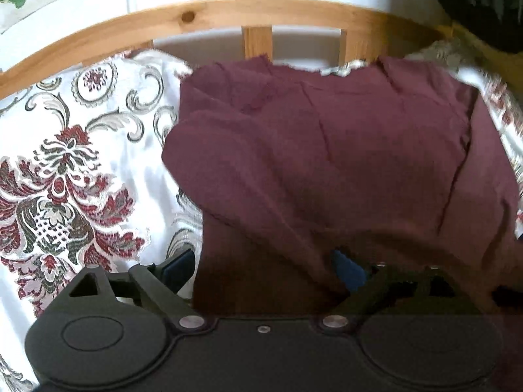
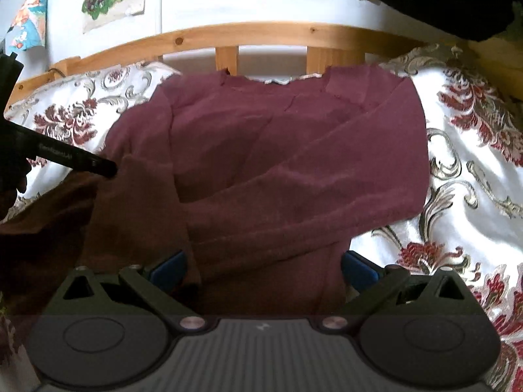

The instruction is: Fold small clothes

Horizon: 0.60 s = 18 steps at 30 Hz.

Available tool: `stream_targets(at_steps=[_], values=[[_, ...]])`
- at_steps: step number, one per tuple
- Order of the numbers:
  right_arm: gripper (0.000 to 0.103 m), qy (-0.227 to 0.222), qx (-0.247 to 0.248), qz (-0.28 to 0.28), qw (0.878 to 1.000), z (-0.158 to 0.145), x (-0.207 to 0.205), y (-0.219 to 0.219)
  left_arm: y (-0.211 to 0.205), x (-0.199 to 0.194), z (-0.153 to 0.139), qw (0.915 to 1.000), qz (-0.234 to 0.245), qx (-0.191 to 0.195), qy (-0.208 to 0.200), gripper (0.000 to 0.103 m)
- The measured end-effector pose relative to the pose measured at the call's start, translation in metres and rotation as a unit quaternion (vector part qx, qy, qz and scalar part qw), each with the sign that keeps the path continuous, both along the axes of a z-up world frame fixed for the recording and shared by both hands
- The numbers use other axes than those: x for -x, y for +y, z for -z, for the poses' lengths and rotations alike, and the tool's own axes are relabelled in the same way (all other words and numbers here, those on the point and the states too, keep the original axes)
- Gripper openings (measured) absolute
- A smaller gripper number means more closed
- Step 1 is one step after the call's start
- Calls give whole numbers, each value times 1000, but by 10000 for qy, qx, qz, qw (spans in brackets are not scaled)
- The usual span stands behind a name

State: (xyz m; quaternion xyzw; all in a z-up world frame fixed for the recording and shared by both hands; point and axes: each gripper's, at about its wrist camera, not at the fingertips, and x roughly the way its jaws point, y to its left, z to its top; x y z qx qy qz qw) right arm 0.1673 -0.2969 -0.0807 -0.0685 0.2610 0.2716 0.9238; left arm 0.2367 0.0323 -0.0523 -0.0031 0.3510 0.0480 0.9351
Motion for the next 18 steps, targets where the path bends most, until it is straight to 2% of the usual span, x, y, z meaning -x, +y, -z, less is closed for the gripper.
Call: stream_targets(at_steps=[3,7,10,11,13,15,18], values=[[103,-208,-153,-18,9997,-4,3,-5,-6,3,-4,9998,169,72,-48,94],[103,-497,-272,114,9983,-12,4,-8,-15,-1,8,9990,282,-204,275,94],[102,-609,-287,178,9976,-20,3,-8,-7,1,18,9994,213,5,262,96],[99,-618,-266,186,9976,-24,2,-5,-3,2,19,9995,175,92,242,98],[87,-562,-298,90,9979,-33,-3,4,4,2,23,9993,109,254,246,100],[80,-508,-267,-116,9983,-44,-12,23,8,4,27,9992,85,327,224,102],[70,-650,-33,-745,9951,-57,-25,67,13,9,35,9988,33,477,108,102]])
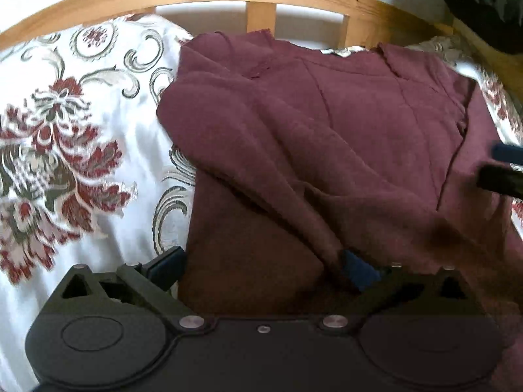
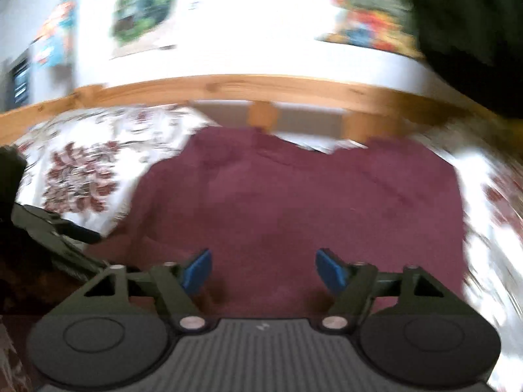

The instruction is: Fold small clothes

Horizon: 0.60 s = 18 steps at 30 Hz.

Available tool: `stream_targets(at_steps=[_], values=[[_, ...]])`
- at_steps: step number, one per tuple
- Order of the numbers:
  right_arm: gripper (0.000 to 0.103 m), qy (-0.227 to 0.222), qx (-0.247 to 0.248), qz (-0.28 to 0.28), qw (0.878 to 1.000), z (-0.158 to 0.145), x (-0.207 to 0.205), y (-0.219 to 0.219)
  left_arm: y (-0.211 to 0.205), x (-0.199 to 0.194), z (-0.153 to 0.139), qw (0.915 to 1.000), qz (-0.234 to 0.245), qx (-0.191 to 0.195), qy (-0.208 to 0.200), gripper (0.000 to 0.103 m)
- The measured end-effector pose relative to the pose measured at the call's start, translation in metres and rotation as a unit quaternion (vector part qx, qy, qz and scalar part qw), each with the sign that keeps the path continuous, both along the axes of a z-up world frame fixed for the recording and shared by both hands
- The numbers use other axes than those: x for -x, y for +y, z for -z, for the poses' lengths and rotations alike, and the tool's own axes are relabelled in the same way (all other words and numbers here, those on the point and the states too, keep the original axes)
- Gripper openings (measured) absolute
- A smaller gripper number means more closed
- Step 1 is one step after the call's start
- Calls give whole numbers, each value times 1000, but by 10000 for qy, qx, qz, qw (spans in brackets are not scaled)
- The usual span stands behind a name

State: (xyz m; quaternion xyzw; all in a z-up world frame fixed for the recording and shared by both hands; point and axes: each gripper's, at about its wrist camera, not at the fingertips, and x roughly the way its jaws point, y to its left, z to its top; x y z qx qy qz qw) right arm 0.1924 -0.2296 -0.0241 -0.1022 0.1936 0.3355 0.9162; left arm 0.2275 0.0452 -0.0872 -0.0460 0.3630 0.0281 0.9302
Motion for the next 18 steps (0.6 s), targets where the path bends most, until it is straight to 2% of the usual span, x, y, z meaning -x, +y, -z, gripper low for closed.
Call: stream_targets(at_steps=[1,4,9,12,13,18], values=[[62,-17,91,-180,9998,-2,-4,14,0,4,2,10000,-6,19,-82,102],[51,36,381,-614,9974,-4,-18,58,-2,8,4,9998,5,-26,-220,102],[49,212,882,-998,9909,12,-36,109,4,16,9,9989,63,98,-460,102],[13,169,1160,-971,9883,25,-37,125,9,18,11,9984,75,237,-507,102],[5,176,1157,-888,9892,26,-38,126,9,18,11,9984,82,241,-499,102],[3,212,868,-491,9948,21,-45,111,8,18,11,9984,98,214,-515,102]])
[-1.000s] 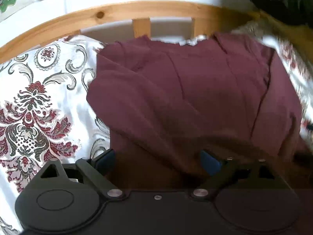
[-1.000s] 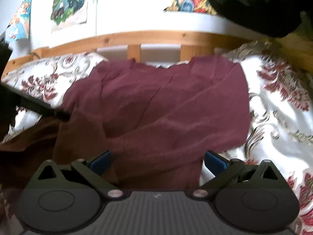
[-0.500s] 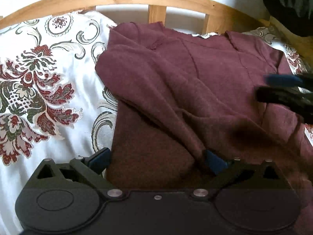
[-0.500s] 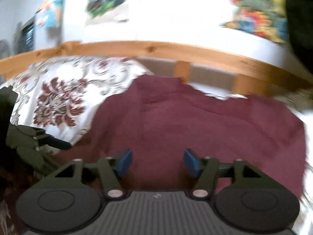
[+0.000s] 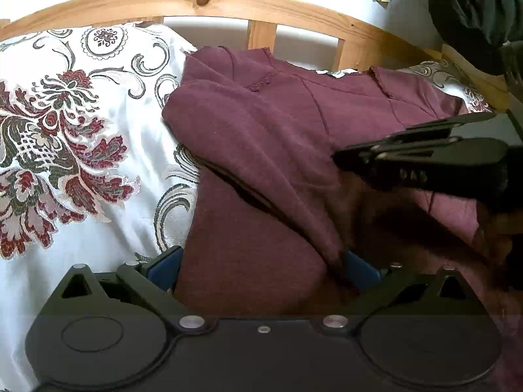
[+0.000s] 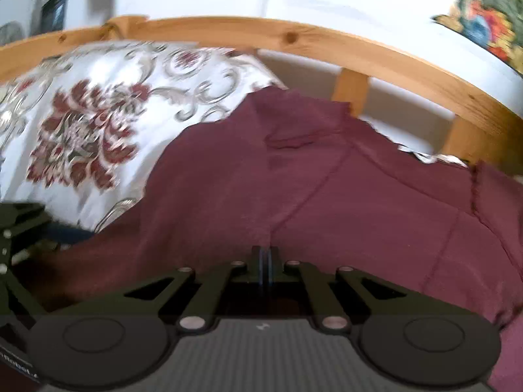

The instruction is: Fold small clothes

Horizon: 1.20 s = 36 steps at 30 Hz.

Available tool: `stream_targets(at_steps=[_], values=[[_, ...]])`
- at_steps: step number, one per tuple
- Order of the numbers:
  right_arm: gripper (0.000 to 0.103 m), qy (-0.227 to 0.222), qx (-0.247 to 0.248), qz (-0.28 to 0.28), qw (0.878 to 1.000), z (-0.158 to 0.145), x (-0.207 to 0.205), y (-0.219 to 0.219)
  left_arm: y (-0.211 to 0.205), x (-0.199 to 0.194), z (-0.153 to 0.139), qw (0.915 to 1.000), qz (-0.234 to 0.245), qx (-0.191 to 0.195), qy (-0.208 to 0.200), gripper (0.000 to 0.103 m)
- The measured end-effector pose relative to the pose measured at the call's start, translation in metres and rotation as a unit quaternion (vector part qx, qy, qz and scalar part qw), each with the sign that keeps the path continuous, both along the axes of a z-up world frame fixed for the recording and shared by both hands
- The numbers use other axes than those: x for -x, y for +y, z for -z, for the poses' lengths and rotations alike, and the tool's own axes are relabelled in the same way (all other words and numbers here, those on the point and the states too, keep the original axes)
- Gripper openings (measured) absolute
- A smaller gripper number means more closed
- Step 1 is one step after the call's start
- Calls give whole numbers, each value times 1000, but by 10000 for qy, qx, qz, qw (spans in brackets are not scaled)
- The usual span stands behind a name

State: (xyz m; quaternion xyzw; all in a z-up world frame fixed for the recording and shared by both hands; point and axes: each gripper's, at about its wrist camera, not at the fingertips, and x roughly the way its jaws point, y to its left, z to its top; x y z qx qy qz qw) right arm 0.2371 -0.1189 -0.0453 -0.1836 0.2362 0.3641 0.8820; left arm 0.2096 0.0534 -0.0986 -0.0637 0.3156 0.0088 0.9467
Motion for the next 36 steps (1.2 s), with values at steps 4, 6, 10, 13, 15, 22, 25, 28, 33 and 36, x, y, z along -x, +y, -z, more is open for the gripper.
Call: stream_targets(at_steps=[4,6,10,13,15,22,25,28,33,36], values=[[4,127,-124,210,9996,3,-5,-7,-2,1,1,10000,0,-52,2,102],[6,82,-106,231,9996,3,-4,-9,-3,1,1,10000,0,-65,6,102],[39,167,-194,284,9993,-5,9,-25,-2,2,1,10000,8,-62,-31,102],[61,307,-254,322,9987,-9,29,-52,-2,5,1,10000,1,-52,-76,102],[70,424,-287,348,9981,-9,48,-71,-4,6,1,9999,-14,-57,-89,102],[92,580,190,526,9967,1,132,-144,-4,10,-6,10000,22,-33,39,102],[98,676,502,595,9947,0,154,-165,-7,13,-10,9987,163,-335,361,102],[101,673,761,752,9920,1,169,-179,-9,26,-13,9964,271,-575,563,102],[102,731,414,1059,9908,-6,168,-189,5,45,-28,9977,141,-464,465,102],[102,813,31,1234,9890,-10,158,-187,20,41,-47,9986,-113,-492,130,102]])
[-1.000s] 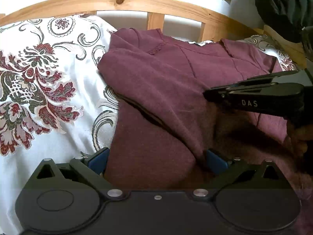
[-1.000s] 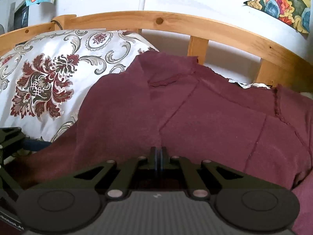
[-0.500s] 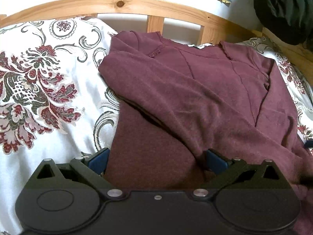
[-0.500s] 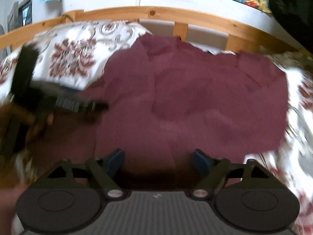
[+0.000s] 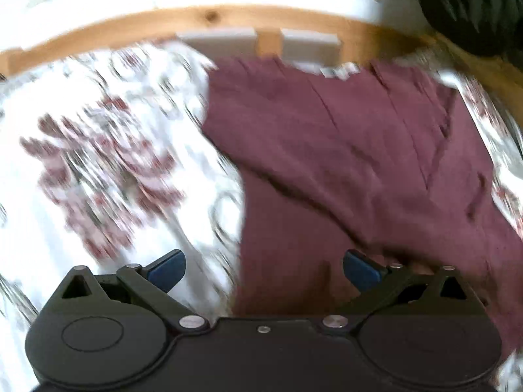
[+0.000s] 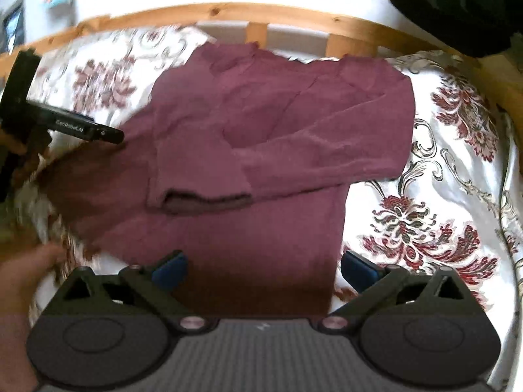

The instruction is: Fold small clothes

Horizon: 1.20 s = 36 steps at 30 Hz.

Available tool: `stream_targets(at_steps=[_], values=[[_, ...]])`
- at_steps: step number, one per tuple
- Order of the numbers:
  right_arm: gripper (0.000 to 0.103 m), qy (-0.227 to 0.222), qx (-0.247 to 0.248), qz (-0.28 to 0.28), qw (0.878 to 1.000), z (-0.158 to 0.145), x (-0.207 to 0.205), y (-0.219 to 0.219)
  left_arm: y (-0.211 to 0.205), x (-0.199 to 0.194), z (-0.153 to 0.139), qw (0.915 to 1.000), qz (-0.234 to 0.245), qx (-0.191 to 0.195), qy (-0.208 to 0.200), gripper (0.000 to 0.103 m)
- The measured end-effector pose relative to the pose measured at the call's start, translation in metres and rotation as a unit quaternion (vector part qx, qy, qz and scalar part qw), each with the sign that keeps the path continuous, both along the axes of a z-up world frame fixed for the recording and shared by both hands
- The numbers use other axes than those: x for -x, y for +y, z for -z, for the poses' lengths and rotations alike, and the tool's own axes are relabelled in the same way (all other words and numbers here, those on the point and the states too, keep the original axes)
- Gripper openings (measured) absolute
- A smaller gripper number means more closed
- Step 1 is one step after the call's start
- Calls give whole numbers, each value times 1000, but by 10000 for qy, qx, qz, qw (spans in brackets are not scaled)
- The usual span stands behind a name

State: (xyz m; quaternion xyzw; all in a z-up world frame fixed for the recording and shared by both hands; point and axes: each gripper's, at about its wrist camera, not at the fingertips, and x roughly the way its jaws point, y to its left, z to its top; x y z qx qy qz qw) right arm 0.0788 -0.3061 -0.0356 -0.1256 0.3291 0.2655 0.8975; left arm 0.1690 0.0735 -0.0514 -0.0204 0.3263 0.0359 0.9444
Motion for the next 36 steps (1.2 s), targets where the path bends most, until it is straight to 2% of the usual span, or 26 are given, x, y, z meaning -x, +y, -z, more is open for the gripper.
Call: stream_targets(at_steps=[3,5,9,12,14,16,18,19,20,22,25,30,34,36], values=[[102,-12,-428,82,9990,4,-8,-2,16,-18,-23,9991,-147,38,-394,102],[102,-85,-606,-1,9981,8,-11,-3,24,-41,-34,9986,-183,-30,-486,100],[102,-346,-720,-20,9968,16,-19,-5,37,-95,-37,9992,-74,-236,-309,89],[103,-306,-788,62,9964,22,-29,-9,48,-129,-28,9990,-152,-408,-119,76],[103,-181,-818,231,9962,27,-36,-14,58,-144,-21,9992,-278,-292,30,67],[103,35,-907,392,9951,32,-43,-19,71,-153,-16,9991,-386,98,111,63],[103,200,-997,543,9933,37,-49,-24,81,-155,-14,9976,-410,561,62,46],[103,227,-1031,604,9926,38,-50,-26,84,-155,-14,9960,-386,810,56,24],[103,219,-1061,632,9921,38,-50,-27,85,-152,-14,9942,-396,1001,71,12],[103,166,-1072,650,9920,37,-49,-28,88,-141,-16,9897,-685,1257,55,9],[103,79,-1038,587,9928,34,-46,-26,90,-132,-16,9809,-1093,1609,38,9],[103,-60,-852,369,9957,32,-40,-15,87,-138,-12,9822,-1284,1336,318,10],[103,-178,-768,294,9965,29,-36,-12,87,-131,-18,9817,-1416,1217,368,32],[103,-234,-705,310,9968,28,-34,-11,84,-117,-23,9837,-1330,1160,339,36]])
